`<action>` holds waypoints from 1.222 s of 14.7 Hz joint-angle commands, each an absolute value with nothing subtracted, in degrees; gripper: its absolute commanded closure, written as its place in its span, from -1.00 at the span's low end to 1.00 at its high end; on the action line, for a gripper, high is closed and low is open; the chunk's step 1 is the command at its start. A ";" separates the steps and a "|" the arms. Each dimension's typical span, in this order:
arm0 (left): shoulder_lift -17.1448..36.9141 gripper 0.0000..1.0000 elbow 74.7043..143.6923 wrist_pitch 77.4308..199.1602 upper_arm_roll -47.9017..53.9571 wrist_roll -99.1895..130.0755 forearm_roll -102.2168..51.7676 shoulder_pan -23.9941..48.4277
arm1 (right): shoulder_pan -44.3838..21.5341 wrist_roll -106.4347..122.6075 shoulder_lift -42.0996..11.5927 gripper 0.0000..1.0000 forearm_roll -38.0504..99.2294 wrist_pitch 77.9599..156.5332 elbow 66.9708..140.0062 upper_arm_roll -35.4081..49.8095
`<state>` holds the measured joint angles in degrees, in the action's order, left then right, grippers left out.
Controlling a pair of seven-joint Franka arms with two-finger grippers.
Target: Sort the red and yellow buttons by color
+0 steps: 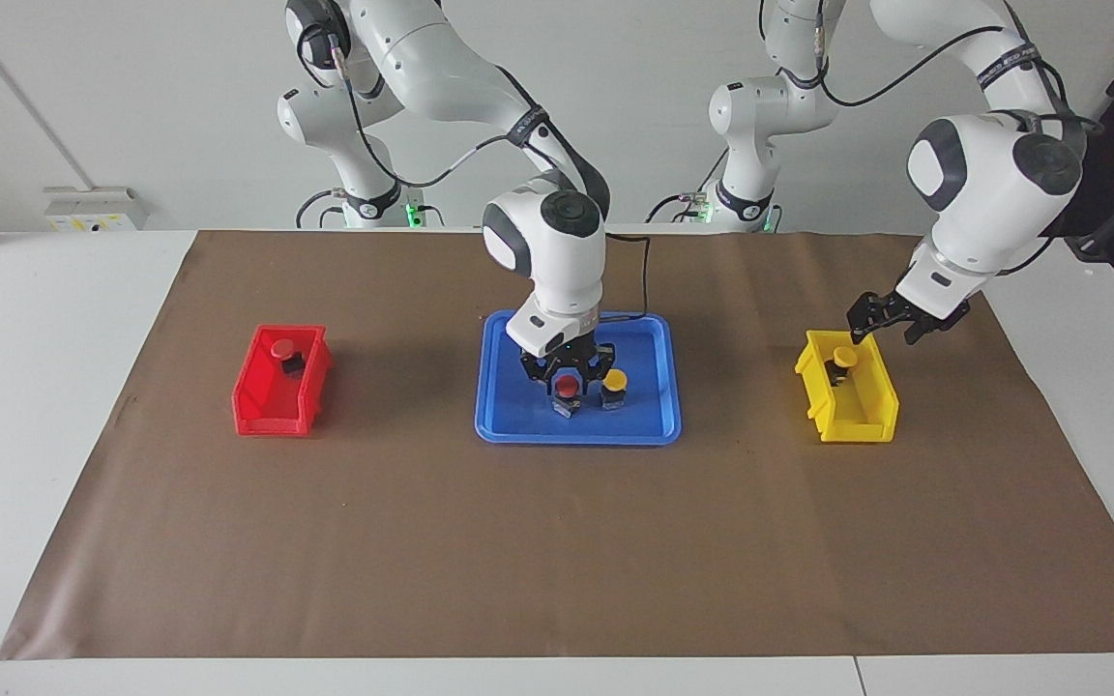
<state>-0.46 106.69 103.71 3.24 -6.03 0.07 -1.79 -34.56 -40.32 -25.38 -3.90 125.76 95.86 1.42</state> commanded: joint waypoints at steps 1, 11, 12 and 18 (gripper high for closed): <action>0.00 -1.00 94.79 91.98 3.78 -8.08 1.32 -1.50 | -34.10 -40.96 -23.82 0.09 -4.22 127.27 98.35 1.49; -2.84 -1.00 110.30 110.46 3.78 11.55 -1.76 11.22 | -14.46 -15.96 -10.16 0.69 -3.78 102.68 94.71 1.05; -0.46 -0.99 109.78 112.13 3.78 17.52 -1.76 15.60 | -8.93 -8.86 -5.41 0.69 -3.52 103.61 100.92 1.14; 12.37 -0.84 106.98 124.01 3.69 38.66 -1.76 31.80 | 6.50 13.80 2.28 0.69 -0.70 119.50 118.97 1.05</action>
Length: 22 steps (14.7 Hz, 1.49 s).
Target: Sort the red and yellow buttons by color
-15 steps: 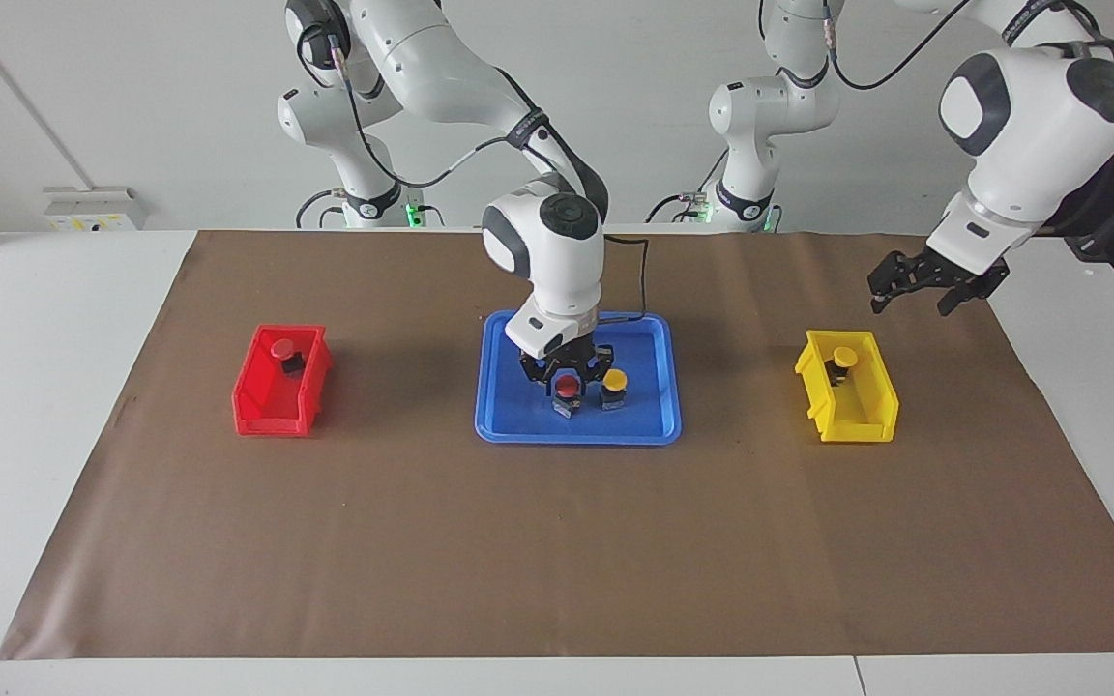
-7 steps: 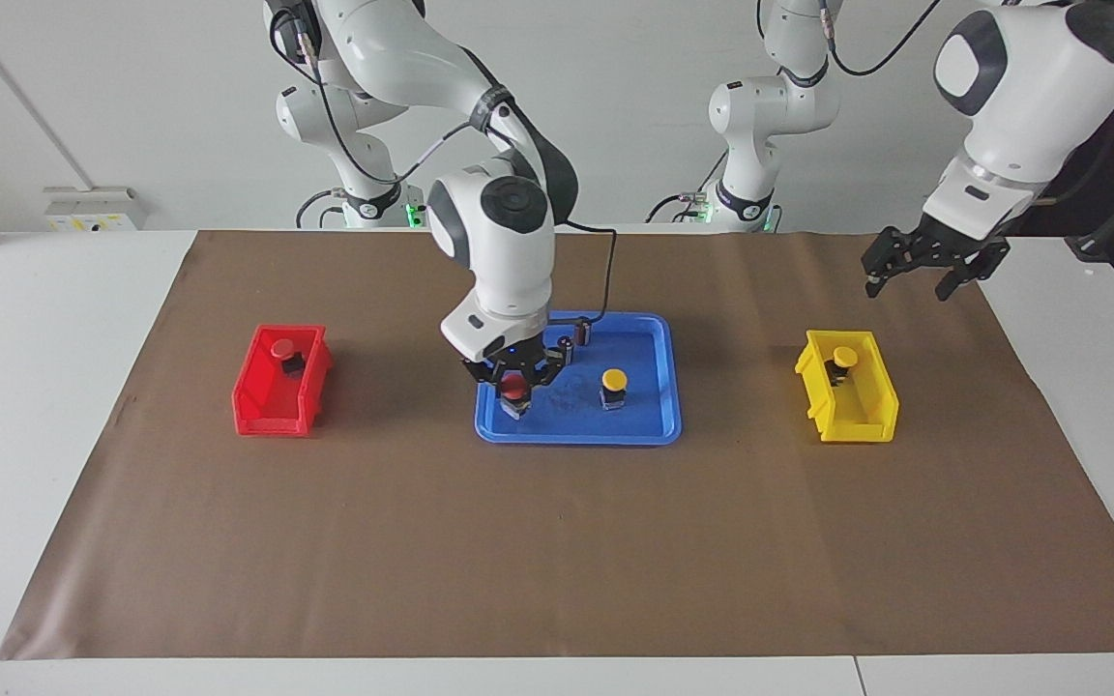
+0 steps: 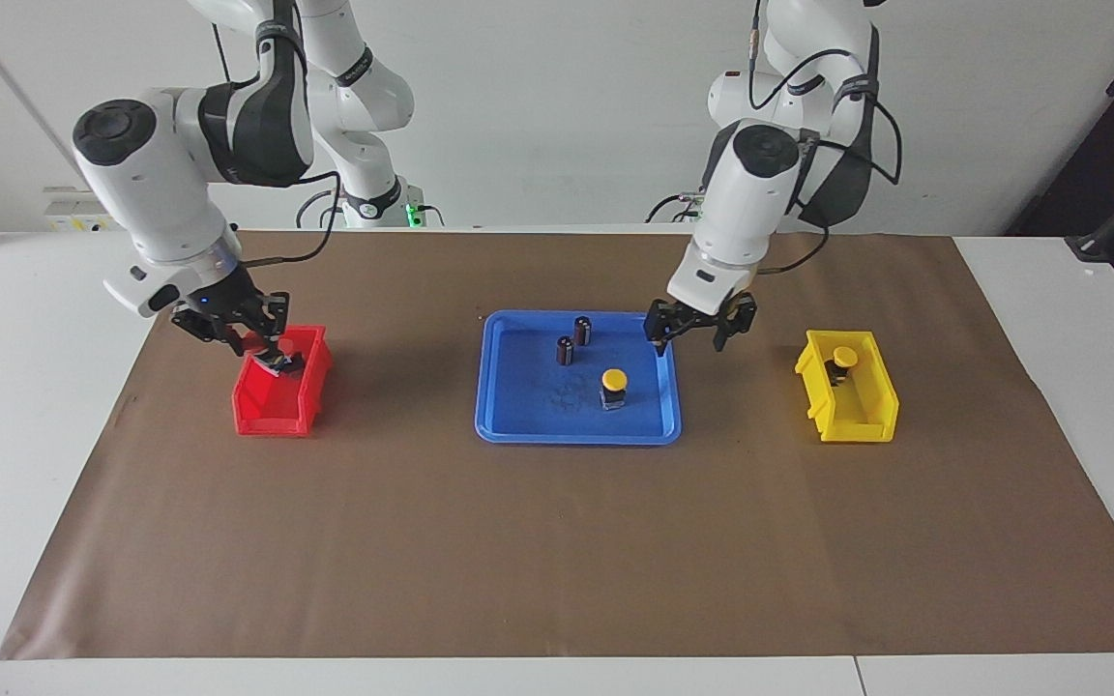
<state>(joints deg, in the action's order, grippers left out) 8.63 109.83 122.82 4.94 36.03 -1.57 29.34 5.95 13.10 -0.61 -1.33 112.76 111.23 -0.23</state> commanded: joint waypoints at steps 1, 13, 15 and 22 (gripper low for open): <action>13.44 -0.82 106.27 123.84 3.69 39.45 -1.76 32.69 | 6.59 13.89 2.89 0.69 -0.70 122.05 121.61 1.05; 18.02 -0.40 105.47 125.95 3.52 41.66 -1.49 34.72 | 8.35 14.86 1.58 0.69 0.09 137.20 130.96 1.14; 18.02 0.28 105.64 126.12 3.60 41.57 -1.49 34.63 | 8.09 14.50 1.41 0.68 0.09 137.28 131.22 1.14; 17.93 0.97 98.64 116.68 3.08 41.14 -2.02 32.80 | 7.65 14.24 1.23 -0.85 0.00 137.30 131.40 1.06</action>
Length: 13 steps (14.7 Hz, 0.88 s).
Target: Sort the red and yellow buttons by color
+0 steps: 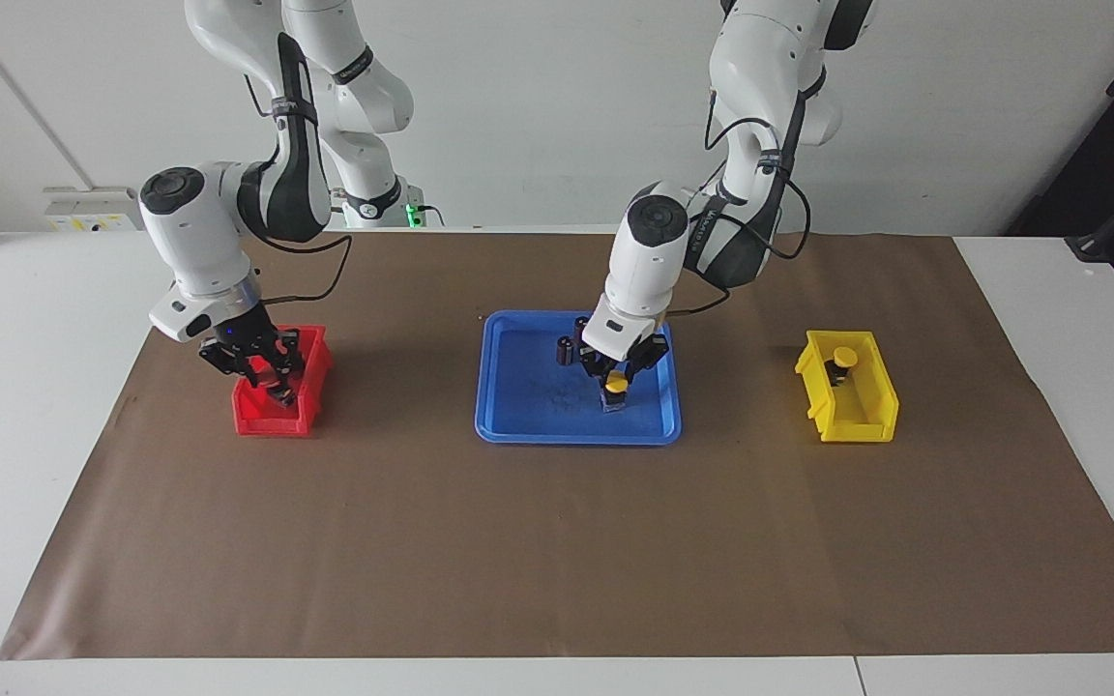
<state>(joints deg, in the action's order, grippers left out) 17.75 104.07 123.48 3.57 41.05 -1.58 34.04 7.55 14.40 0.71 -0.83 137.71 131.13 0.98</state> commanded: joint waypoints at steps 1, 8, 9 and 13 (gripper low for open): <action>17.41 0.97 95.66 111.58 3.08 40.70 -2.02 31.22 | 7.99 14.24 1.23 -0.99 0.00 133.89 129.40 1.05; 13.62 0.97 92.90 99.75 2.90 10.41 -1.50 9.35 | 7.56 9.40 3.51 -0.99 -0.09 99.97 104.27 1.58; 13.62 0.97 92.99 99.76 2.81 6.63 -1.41 6.71 | 7.73 9.40 3.86 -0.99 -0.09 95.67 101.02 1.50; 11.70 0.97 98.32 103.86 2.64 -2.37 -1.32 0.27 | 8.35 9.23 4.39 -0.99 -0.88 86.23 93.96 0.79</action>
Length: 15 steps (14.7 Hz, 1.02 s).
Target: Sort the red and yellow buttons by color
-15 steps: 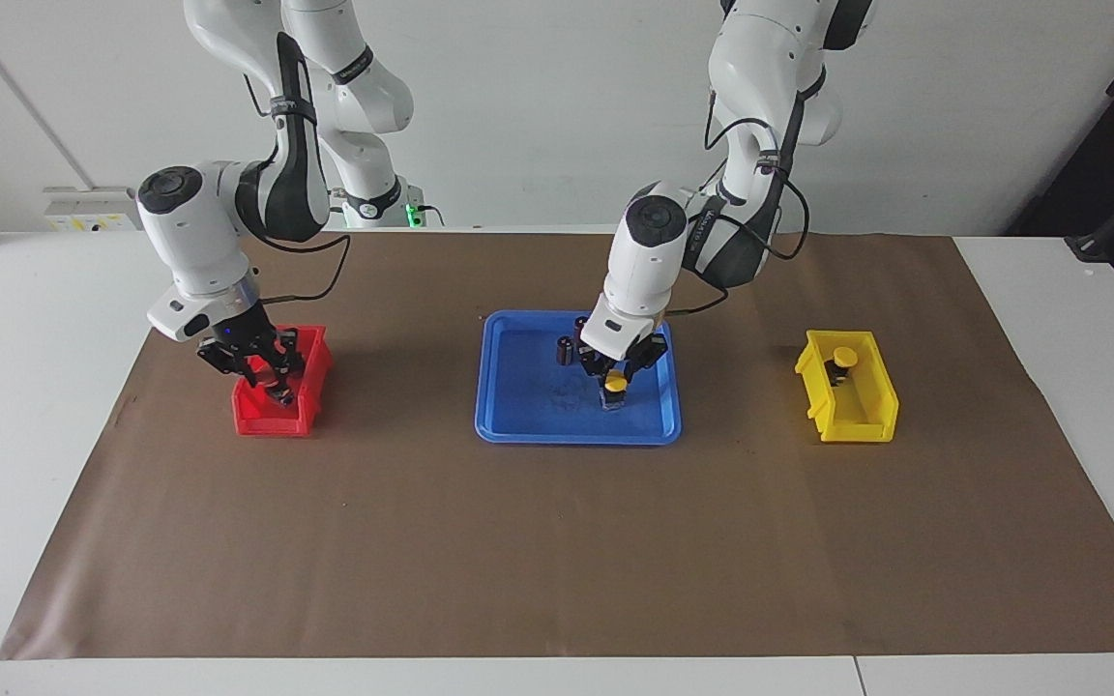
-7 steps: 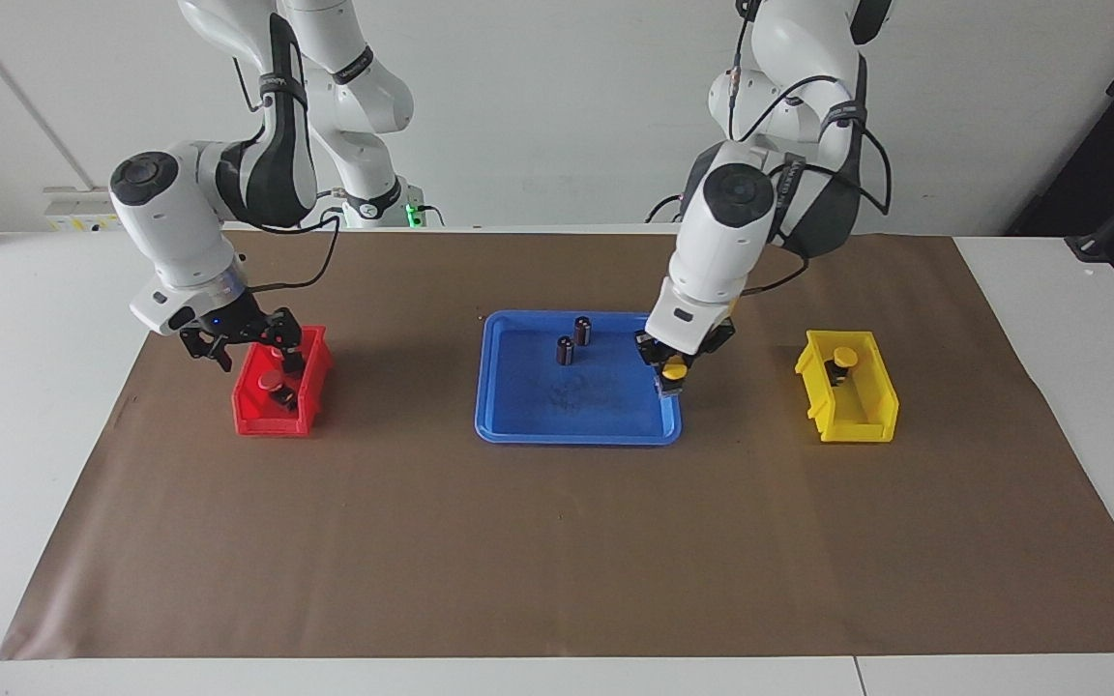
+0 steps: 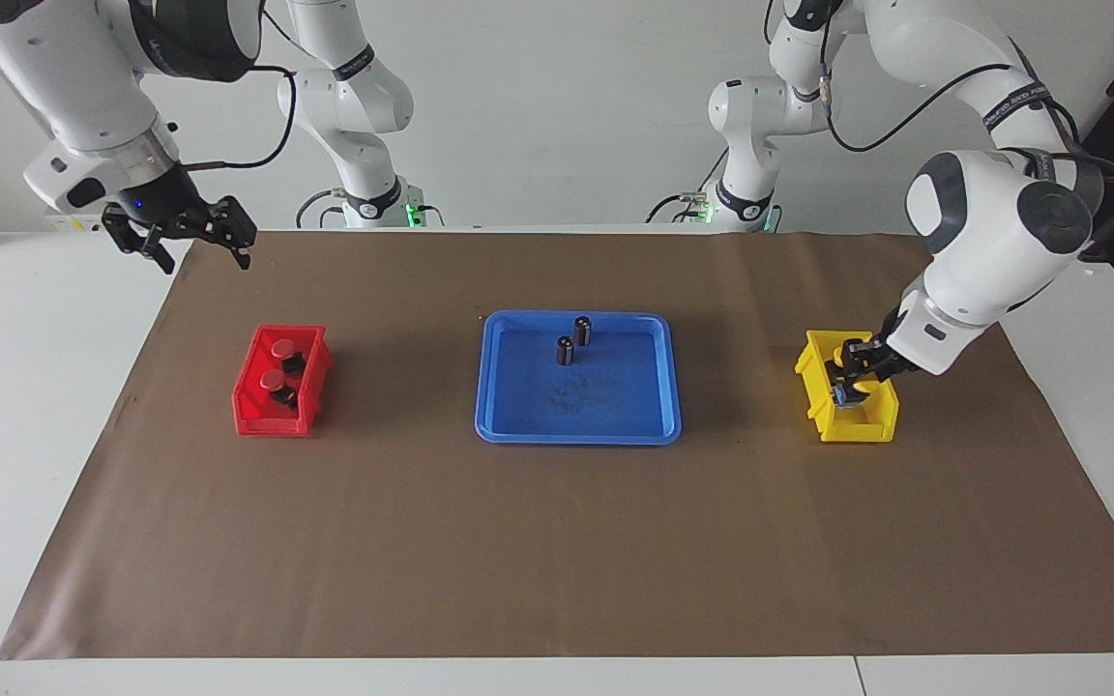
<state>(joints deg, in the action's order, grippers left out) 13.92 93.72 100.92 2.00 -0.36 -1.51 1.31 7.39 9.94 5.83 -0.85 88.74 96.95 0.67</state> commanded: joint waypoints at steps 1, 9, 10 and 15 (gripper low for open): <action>10.56 0.97 101.74 106.76 2.64 -2.37 -1.32 0.18 | 8.44 8.88 4.39 -0.99 -0.88 85.18 93.17 0.70; 6.07 0.97 114.15 117.75 2.64 -4.48 -0.62 -2.63 | 10.37 7.38 3.78 -0.99 -0.70 84.63 92.10 0.62; 5.46 0.97 116.00 120.21 2.64 -4.48 -0.62 -2.72 | 10.11 7.38 3.87 -0.99 -0.79 84.81 92.11 0.35; 5.80 0.88 119.52 125.23 2.72 -4.22 -0.62 -2.20 | 6.51 7.29 4.31 -0.99 -1.14 84.38 92.20 -2.90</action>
<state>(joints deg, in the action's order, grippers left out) 7.94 115.64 121.87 2.44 -3.68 -1.34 -2.29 7.90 8.08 4.36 -0.92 84.46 92.75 -1.79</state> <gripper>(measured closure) 0.586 0.000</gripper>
